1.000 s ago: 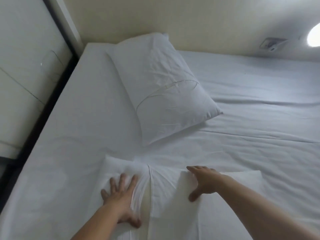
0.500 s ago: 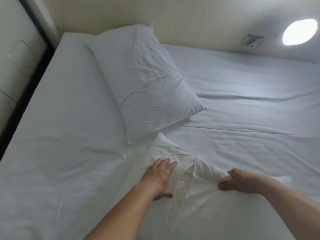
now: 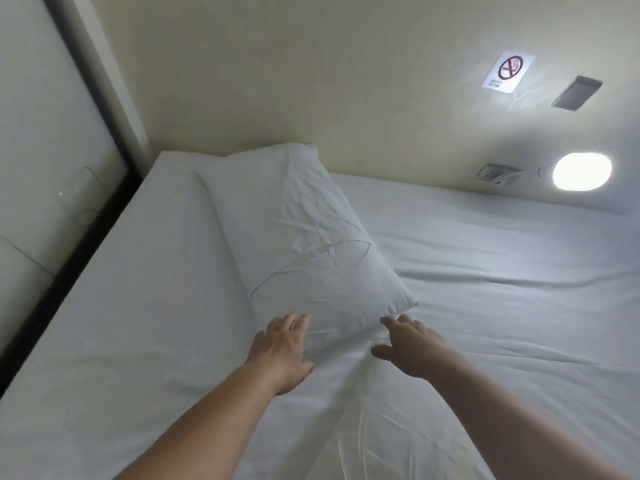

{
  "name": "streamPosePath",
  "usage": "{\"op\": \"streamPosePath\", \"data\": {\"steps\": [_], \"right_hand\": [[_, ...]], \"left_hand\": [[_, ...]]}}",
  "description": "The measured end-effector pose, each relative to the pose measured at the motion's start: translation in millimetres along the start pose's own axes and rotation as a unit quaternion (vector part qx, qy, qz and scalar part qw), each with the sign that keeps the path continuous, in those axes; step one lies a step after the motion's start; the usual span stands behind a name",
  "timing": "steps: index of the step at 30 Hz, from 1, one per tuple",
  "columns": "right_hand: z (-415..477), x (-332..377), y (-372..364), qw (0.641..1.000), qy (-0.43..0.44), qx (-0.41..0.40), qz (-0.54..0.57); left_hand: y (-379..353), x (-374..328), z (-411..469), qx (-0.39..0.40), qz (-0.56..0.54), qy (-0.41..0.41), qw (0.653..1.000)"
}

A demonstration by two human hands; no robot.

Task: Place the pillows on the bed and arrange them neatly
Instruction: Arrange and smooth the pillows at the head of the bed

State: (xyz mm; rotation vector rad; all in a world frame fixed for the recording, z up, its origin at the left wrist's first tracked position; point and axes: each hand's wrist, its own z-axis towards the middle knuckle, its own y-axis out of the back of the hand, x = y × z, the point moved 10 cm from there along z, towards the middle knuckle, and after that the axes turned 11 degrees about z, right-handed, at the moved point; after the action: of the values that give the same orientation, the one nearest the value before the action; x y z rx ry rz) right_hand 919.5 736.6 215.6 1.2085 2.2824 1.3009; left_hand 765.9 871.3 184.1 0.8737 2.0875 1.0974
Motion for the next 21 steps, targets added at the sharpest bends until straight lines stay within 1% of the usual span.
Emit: {"op": "streamPosePath", "data": {"steps": [3,5,7,9,11,15,19,21], "right_hand": [[38.0,57.1,5.2,1.0,0.008,-0.021,0.013],[60.8,85.1,6.9,0.999,-0.001,-0.036,0.026],[77.0,99.2,3.8,0.998,-0.026,-0.034,0.043],[90.3,106.2,7.9,0.997,-0.045,-0.047,0.052],[102.9,109.3,12.3,0.995,-0.055,-0.055,0.071],[133.6,101.5,20.1,0.992,-0.054,-0.069,0.095],[189.5,83.6,38.0,0.987,-0.052,-0.1,0.118],[220.0,65.2,41.6,0.984,-0.069,-0.102,0.132]], "left_hand": [[5.6,51.4,27.4,0.01,0.002,0.008,1.0],[3.6,76.2,50.2,0.019,0.001,-0.001,1.0],[-3.2,88.3,62.9,0.042,-0.015,-0.023,0.999],[-4.0,94.5,65.0,0.047,-0.029,-0.04,0.998],[-0.3,97.6,64.8,0.048,-0.035,-0.056,0.997],[12.6,98.0,78.6,0.03,-0.037,-0.052,0.998],[22.5,78.3,110.3,-0.001,-0.043,-0.047,0.998],[17.1,67.5,127.4,0.007,-0.039,-0.037,0.999]]}}
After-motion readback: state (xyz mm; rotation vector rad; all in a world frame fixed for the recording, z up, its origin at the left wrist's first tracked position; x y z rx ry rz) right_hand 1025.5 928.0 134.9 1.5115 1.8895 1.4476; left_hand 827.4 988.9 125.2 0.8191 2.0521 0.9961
